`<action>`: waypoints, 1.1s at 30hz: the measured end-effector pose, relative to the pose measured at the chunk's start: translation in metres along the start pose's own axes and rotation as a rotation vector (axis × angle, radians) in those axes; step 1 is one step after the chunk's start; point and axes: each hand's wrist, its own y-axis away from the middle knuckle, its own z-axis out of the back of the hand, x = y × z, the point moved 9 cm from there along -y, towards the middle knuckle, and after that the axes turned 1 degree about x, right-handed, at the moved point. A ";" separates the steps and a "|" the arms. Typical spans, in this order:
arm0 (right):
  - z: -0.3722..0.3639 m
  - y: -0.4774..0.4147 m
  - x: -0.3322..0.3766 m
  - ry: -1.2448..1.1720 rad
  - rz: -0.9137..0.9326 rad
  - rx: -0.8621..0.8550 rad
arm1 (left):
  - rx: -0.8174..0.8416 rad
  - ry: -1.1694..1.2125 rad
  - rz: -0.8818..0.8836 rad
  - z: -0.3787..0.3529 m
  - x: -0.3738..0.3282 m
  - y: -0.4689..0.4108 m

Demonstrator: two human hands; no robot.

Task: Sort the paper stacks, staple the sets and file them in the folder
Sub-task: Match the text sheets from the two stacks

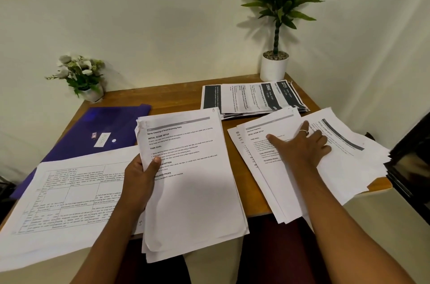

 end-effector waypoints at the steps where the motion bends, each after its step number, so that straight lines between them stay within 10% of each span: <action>1: -0.001 -0.001 0.000 0.007 -0.004 0.030 | 0.006 -0.004 -0.001 0.000 -0.001 0.000; 33: 0.010 -0.073 -0.009 -0.344 0.084 0.219 | -0.007 0.003 -0.006 0.004 0.001 0.000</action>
